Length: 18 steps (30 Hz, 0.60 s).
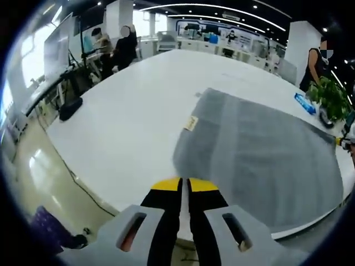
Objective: Open the folded towel by lifting each exposed corner and separating the folded layers until the towel lies flat within the target outline without major curled edges
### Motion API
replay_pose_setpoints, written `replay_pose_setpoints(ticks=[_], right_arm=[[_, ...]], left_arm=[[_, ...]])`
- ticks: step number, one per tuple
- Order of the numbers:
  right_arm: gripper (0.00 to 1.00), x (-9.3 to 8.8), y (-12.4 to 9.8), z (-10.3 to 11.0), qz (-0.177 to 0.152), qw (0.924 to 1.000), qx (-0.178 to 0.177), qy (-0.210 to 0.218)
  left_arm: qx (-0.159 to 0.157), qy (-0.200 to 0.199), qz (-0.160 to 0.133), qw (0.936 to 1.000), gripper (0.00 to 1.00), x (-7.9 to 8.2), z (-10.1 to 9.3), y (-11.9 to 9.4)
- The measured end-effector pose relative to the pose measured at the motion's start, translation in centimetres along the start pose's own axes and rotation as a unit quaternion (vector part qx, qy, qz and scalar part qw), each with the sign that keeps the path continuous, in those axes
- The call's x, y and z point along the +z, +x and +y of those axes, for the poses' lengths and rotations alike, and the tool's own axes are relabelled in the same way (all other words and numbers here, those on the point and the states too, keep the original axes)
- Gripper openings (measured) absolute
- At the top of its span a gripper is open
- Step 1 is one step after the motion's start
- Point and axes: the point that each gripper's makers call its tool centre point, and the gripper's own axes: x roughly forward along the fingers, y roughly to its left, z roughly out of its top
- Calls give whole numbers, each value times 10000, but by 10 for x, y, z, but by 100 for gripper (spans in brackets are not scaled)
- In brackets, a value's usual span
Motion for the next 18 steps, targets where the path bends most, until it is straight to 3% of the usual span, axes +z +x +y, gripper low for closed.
replay_pose_setpoints(ticks=[5, 10, 13, 18], right_arm=[[7, -3, -4, 0, 3, 9996, 62, 287], [7, -4, -13, 5, 10, 9998, 77, 190], [6, -10, -16, 7, 89, 9999, 70, 68], [6, -10, -27, 7, 90, 9997, 47, 238]], left_arm=[[-84, -98, 76, 9999, 4, -2, 4, 9], [-73, -170, 289, 9994, 4, -7, 7, 18], [-163, -323, 370, 9987, 4, -7, 2, 20], [-370, -454, 500, 9970, 3, -6, -15, 29]])
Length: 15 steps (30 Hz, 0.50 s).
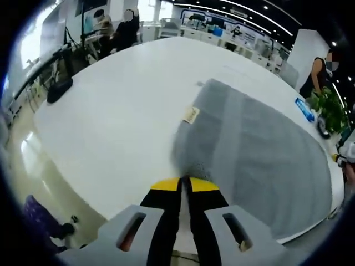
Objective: Open the folded towel by lifting each exposed corner and separating the folded layers until the towel lies flat within the target outline without major curled edges
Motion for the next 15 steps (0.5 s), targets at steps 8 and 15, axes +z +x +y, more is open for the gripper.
replay_pose_setpoints(ticks=[8, 15], right_arm=[[5, 13, -26, 4, -208, 9997, -59, 74], [5, 11, -41, 18, -230, 9997, 2, 46]], left_arm=[[-499, 349, -128, 9981, 0, 21, -45, 0], [-975, 850, 38, 9916, 0, 11, -98, 17]])
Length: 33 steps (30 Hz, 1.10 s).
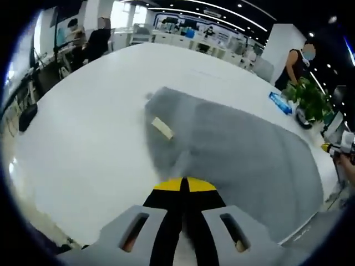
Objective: Open the folded towel by lifting each exposed corner and separating the folded layers until the towel lies flat within the target outline without major curled edges
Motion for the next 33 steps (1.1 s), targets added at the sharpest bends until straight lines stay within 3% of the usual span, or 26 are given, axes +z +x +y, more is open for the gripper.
replay_pose_setpoints(ticks=[3, 7, 12, 17, 21, 27, 30, 33], right_arm=[[5, -2, -5, 7, 6, 10000, 57, -28], [5, -5, -11, 16, 19, 9999, 109, -133], [5, -10, -17, 25, 51, 9998, 160, -138], [5, -16, -20, 36, 85, 9996, 251, -41], [5, -22, -19, 41, 117, 9994, 304, -66], [5, -24, -24, 44, 107, 9993, 332, -96], [5, -24, -25, 44, 91, 9994, 339, -56], [5, -25, -27, 45, 80, 9994, 341, -46]], left_arm=[[-71, 99, 33, 9999, 0, -6, -8, 6], [-57, 101, -58, 9999, 1, -8, -5, 1], [21, -97, -263, 9996, 7, -11, 12, -9], [348, -88, -178, 9992, 9, -22, 38, -18], [330, -237, -269, 9988, 9, -23, 39, -19], [907, 413, -265, 9947, 8, -24, 64, -26], [1139, 448, -155, 9924, 8, -28, 83, -33], [1205, 200, -181, 9923, 7, -31, 101, -40]])
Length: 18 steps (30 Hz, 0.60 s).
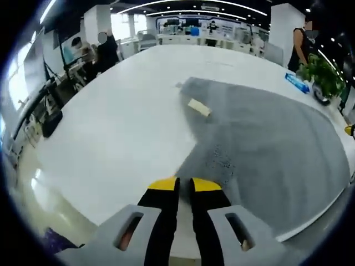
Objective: Open the folded towel by lifting each exposed corner and separating the folded layers until the towel lies flat within the target outline without major curled edges
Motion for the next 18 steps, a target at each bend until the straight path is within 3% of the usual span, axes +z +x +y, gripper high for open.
replay_pose_setpoints(ticks=[4, 8, 10, 12, 15, 18], right_arm=[[5, -5, -2, 3, 43, 10000, -4, 69], [8, -13, -4, 17, 85, 9983, 321, 472], [14, -20, -4, 30, 212, 9955, 667, 644], [23, -29, -3, 42, 395, 9919, 971, 715], [24, -46, 3, 48, 657, 9910, 1055, 504], [25, -68, 12, 52, 1084, 9861, 1146, 514]], left_arm=[[110, -445, 195, 9988, 6, -2, 15, -12], [-118, -336, -360, 9987, 7, 31, -2, -23], [-365, -214, -405, 9983, 9, 40, -18, -19], [-555, -75, -188, 9983, 15, 41, -35, -9], [-686, 192, -35, 9975, 16, 43, -50, 11], [-844, 441, 381, 9947, 16, 28, -62, 30]])
